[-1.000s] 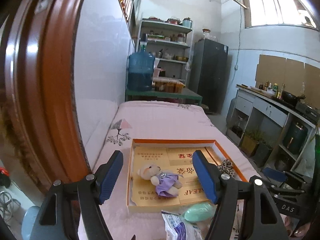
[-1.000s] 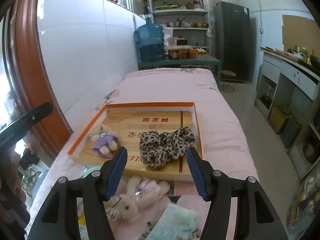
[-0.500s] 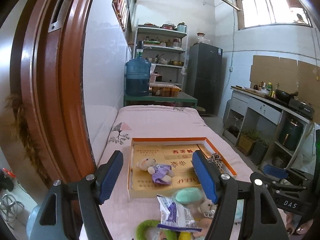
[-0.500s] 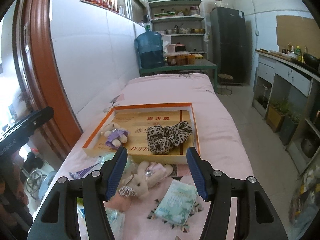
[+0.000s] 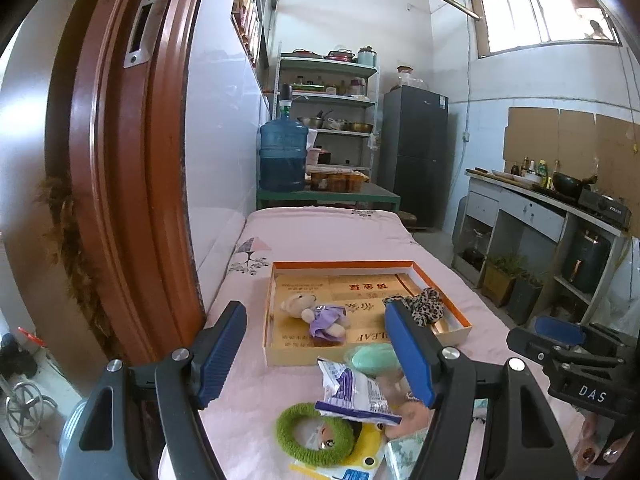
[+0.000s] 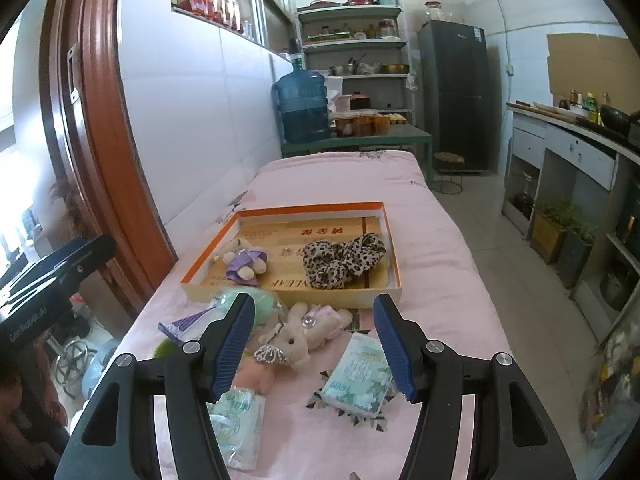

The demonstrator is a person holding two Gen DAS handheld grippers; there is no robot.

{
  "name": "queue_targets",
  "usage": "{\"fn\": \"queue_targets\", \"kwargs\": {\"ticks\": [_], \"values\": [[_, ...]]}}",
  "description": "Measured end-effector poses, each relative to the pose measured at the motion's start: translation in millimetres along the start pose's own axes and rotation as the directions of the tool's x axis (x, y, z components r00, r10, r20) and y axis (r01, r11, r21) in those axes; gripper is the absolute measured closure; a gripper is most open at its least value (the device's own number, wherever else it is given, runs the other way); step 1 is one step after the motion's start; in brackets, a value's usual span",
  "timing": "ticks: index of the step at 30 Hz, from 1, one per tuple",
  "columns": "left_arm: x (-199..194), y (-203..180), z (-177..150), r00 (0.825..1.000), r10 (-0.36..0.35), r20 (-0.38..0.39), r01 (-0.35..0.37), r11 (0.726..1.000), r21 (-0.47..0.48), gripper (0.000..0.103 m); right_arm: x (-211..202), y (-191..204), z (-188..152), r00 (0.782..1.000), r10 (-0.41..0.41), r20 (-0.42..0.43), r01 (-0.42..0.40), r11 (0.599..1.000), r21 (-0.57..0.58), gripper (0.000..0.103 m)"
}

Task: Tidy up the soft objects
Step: 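Withdraw both tools from the box back toward the remaining items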

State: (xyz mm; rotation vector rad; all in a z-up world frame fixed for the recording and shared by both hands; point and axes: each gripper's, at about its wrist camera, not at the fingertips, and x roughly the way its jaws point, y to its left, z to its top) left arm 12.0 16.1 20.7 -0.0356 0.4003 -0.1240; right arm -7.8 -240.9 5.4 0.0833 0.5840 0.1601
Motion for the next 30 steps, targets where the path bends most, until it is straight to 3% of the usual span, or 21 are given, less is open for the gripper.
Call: {"fn": "queue_targets", "kwargs": {"ticks": [30], "values": [[25, 29, -48, 0.983, 0.088, -0.159, -0.098, 0.993, -0.061, 0.032, 23, -8, -23, 0.998, -0.009, -0.068, 0.011, 1.000, 0.019, 0.040]]}}
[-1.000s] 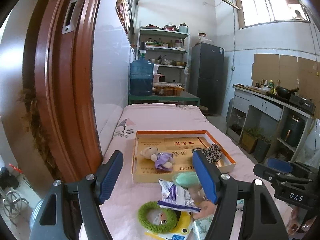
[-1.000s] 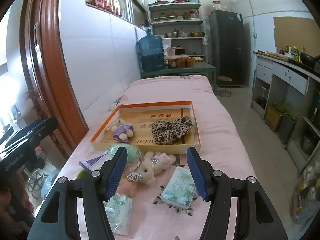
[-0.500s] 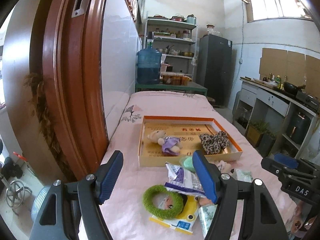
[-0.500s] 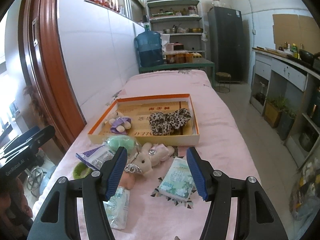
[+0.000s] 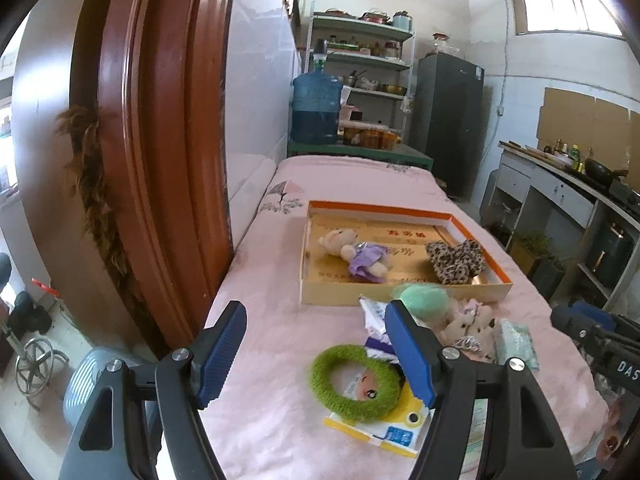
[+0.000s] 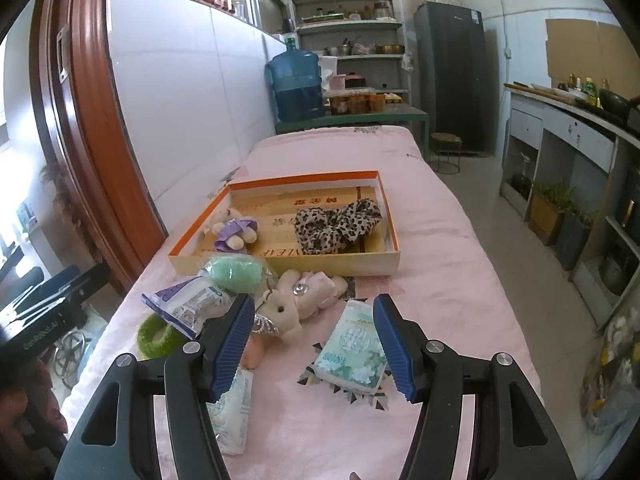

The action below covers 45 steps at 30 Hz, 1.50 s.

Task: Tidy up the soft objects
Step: 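Withdraw both tools from the box back toward the remaining items, then grasp the green fuzzy ring with the left tool while the right tool grasps the green tissue pack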

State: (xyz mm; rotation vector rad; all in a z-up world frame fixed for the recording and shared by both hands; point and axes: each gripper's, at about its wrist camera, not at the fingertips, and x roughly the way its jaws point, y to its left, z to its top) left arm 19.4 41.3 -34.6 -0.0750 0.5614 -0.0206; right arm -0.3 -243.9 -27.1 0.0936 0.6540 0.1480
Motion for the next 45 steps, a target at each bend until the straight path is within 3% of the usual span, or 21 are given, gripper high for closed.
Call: {"fn": "queue_targets", "kwargs": {"ticks": [14, 25, 28, 43, 45], "values": [[32, 14, -21, 0.993, 0.005, -0.114, -0.009, 0.999, -0.038, 0.032, 14, -7, -6, 0.999, -0.007, -0.033, 0.007, 1.000, 0.019, 0.039], [67, 17, -37, 0.973, -0.007, -0.229, -0.006, 0.999, -0.053, 0.032, 37, -19, -13, 0.995, -0.026, -0.097, 0.031, 0.998, 0.056, 0.039], [76, 15, -41, 0.967, -0.011, -0.254, -0.002, 0.999, -0.050, 0.032, 46, -22, -17, 0.991, -0.027, -0.129, 0.036, 0.997, 0.071, 0.026], [90, 17, -47, 0.957, -0.043, -0.287, 0.026, 0.998, -0.065, 0.035, 87, -36, -31, 0.964, -0.078, -0.252, 0.118, 0.982, 0.147, 0.026], [90, 16, -47, 0.957, -0.043, -0.286, 0.027, 0.998, -0.059, 0.039, 92, -38, -34, 0.959, -0.082, -0.271, 0.128, 0.980, 0.155, 0.026]]}}
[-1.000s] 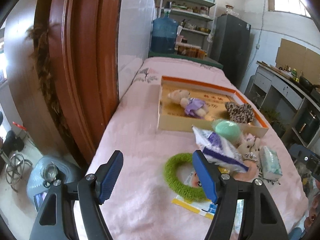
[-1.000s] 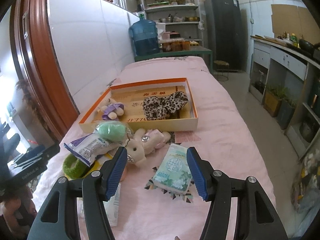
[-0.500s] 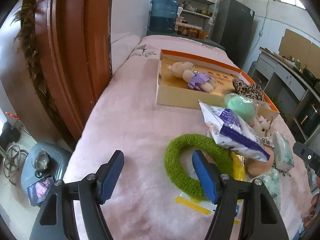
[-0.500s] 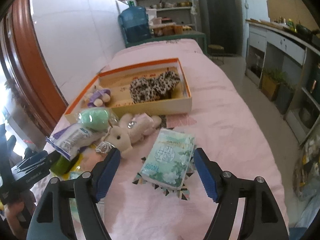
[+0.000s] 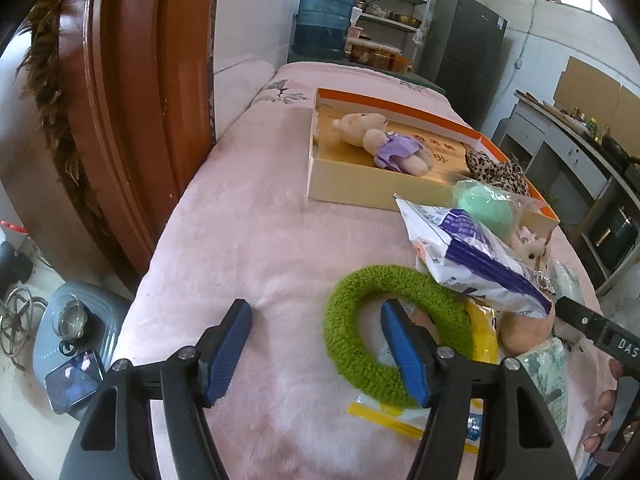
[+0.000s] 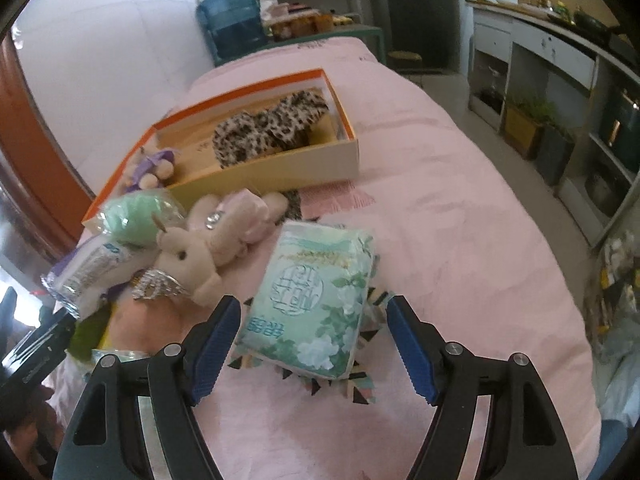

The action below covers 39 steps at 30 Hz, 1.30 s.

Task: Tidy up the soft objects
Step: 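Grasp the green fuzzy ring with the left tool while the right tool grasps the green tissue pack, then carry the ring and tissue pack into the box lid and release them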

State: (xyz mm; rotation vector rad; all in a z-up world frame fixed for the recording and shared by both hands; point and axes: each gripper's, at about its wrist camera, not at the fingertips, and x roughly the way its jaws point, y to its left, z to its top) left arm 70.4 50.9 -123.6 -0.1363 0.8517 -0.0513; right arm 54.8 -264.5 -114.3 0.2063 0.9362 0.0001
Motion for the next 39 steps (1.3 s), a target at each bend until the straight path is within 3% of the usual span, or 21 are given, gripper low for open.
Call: {"fn": "queue_targets", "kwargs": {"ticks": [2, 4, 6, 7, 8, 15, 23, 39], "values": [[0, -1, 0, 1.000, -0.010, 0.002, 0.010, 1.000, 0.002, 0.048, 3, -1, -1, 1.000, 0.001, -0.004, -0.001, 1.000, 0.004, 0.027], [0, 0, 0, 1.000, -0.023, 0.008, 0.023, 1.000, 0.000, 0.066, 3, -1, -1, 1.000, 0.000, -0.003, 0.000, 1.000, 0.004, 0.026], [-1, 2, -1, 0.999, -0.031, 0.014, 0.031, 0.999, -0.009, 0.081, 1, -2, -2, 1.000, 0.001, -0.003, -0.001, 1.000, 0.007, 0.037], [-1, 4, -1, 0.999, -0.039, 0.017, 0.039, 0.999, -0.018, 0.084, 0, -2, -2, 1.000, 0.002, -0.003, -0.002, 1.000, 0.008, 0.048], [-2, 5, -1, 0.998, -0.057, 0.018, 0.057, 0.998, -0.025, 0.086, 0, -3, -2, 1.000, 0.005, -0.003, -0.005, 1.000, 0.011, 0.049], [-4, 11, -4, 0.995, -0.099, 0.033, 0.101, 0.994, -0.050, 0.088, -8, -2, -6, 1.000, 0.009, 0.007, -0.009, 1.000, 0.005, 0.053], [-14, 10, -7, 0.994, -0.089, 0.065, 0.093, 0.994, -0.053, 0.088, -24, -2, -6, 0.999, 0.009, 0.053, -0.009, 1.000, -0.006, 0.053], [-72, 0, 9, 0.970, -0.104, 0.221, 0.111, 0.994, -0.019, 0.090, -58, 21, 1, 0.989, 0.028, 0.148, -0.015, 0.996, -0.087, 0.053]]}}
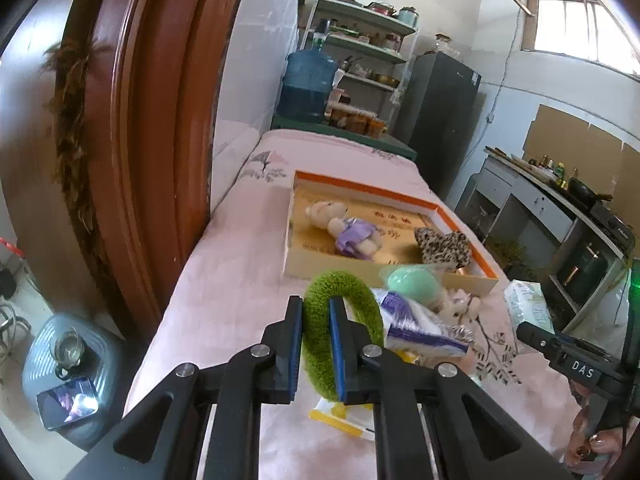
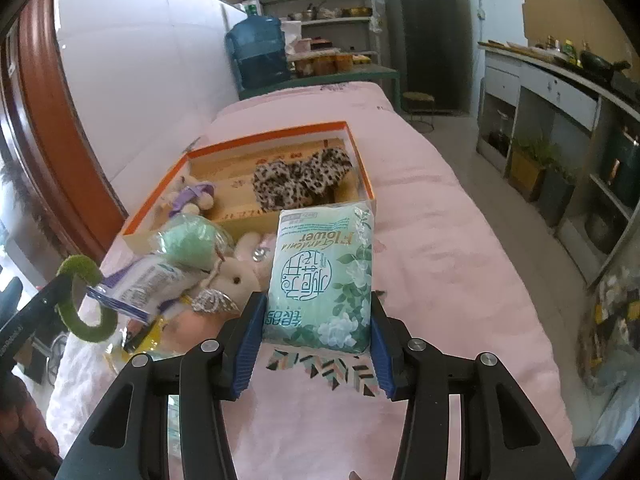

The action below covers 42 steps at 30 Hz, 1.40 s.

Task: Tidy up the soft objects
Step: 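Carry the ring and tissue pack into the box lid and release them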

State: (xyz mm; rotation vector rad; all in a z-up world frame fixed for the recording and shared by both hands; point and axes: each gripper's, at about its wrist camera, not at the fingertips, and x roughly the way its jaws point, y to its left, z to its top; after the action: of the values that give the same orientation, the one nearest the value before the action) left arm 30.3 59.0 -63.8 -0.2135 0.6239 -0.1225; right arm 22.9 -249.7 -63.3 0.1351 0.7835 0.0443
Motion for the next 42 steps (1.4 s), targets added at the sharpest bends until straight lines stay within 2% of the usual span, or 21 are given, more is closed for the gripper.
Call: {"fn": "queue_targets", "kwargs": {"ticks": [13, 25, 37, 42], "values": [[1, -19, 28, 0.998, -0.040, 0.042, 0.038, 0.998, 0.045, 0.090, -7, 15, 29, 0.997, 0.038, 0.071, -0.033, 0.997, -0.067, 0.053], [20, -37, 81, 0.992, -0.092, 0.091, 0.084, 0.992, 0.095, 0.090, 0, 22, 76, 0.987, 0.086, 0.134, -0.071, 0.991, -0.114, 0.053], [62, -49, 136, 0.993, -0.102, 0.052, 0.094, 0.986, 0.140, 0.090, 41, 33, 130, 0.985, 0.158, 0.075, -0.145, 0.977, -0.154, 0.053], [93, -48, 155, 0.995, -0.098, -0.006, 0.098, 0.987, 0.126, 0.090, 70, 35, 154, 0.983, 0.180, 0.024, -0.174, 0.972, -0.160, 0.053]]}}
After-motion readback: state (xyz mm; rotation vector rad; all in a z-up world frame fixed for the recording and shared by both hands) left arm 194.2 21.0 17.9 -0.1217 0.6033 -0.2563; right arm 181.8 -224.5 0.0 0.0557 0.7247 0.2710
